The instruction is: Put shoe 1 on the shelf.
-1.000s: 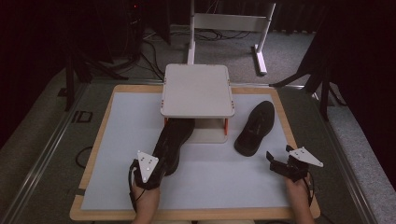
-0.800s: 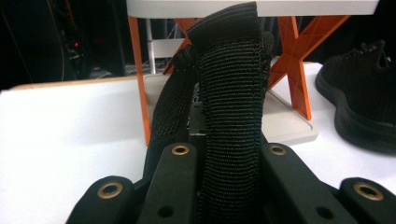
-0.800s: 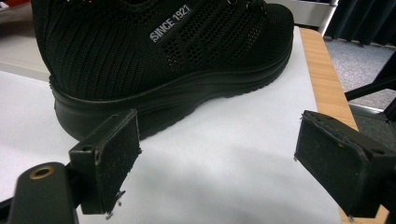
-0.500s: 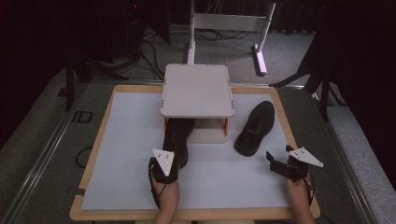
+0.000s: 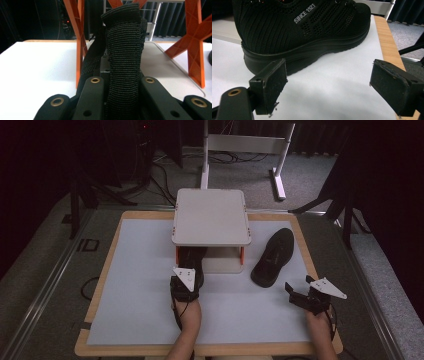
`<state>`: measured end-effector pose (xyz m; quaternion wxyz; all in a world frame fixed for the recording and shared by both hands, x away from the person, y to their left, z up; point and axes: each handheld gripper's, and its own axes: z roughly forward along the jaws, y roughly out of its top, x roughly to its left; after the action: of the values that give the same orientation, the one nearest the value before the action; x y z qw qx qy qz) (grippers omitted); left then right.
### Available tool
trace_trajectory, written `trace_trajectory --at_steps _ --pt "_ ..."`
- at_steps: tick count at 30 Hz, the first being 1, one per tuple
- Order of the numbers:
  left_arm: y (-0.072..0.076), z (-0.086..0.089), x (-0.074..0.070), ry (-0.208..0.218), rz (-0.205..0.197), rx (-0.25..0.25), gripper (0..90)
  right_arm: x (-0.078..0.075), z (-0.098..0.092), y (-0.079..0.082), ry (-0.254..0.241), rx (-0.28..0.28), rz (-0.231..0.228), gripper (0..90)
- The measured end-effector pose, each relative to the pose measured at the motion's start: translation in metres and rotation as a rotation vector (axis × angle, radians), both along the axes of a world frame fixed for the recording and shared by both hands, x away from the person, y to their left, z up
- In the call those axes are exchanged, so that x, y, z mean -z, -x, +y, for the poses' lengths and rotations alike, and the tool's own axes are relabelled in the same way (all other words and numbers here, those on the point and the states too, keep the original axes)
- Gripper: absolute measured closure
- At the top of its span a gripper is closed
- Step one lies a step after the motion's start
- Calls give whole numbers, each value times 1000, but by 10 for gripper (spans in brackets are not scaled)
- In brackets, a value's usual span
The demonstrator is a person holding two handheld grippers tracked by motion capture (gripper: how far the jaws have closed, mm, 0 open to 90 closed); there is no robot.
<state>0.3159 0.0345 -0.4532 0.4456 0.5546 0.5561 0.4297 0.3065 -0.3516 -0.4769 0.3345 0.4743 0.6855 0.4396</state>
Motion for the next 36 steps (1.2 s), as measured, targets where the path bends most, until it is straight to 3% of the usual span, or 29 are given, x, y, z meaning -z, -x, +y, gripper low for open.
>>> trace_trajectory --at_steps 2,4,7,8,15,23,24,28,36 --pt "-9 1 0 10 14 -7 807 0 -1 0 -7 1 1 135" --pt "-14 0 -1 -2 5 -21 801 0 -1 0 -7 2 1 135" --pt "-21 -2 -2 -22 26 -8 800 0 -1 0 -7 3 1 135" --pt "-23 -2 -2 -11 29 -5 800 0 -1 0 -8 2 1 135" --pt "-26 -7 9 -52 40 -5 790 0 -1 0 -9 4 1 135" --pt "-31 -11 7 -36 49 -13 783 0 -1 0 -7 5 2 135" --pt "-37 -12 8 -12 43 -20 774 0 -1 0 -8 4 2 135" --pt "-46 -15 10 -68 50 -26 769 0 -1 0 -8 4 1 135" --pt "-58 -20 10 -88 53 -42 774 0 -2 0 -12 2 2 135"
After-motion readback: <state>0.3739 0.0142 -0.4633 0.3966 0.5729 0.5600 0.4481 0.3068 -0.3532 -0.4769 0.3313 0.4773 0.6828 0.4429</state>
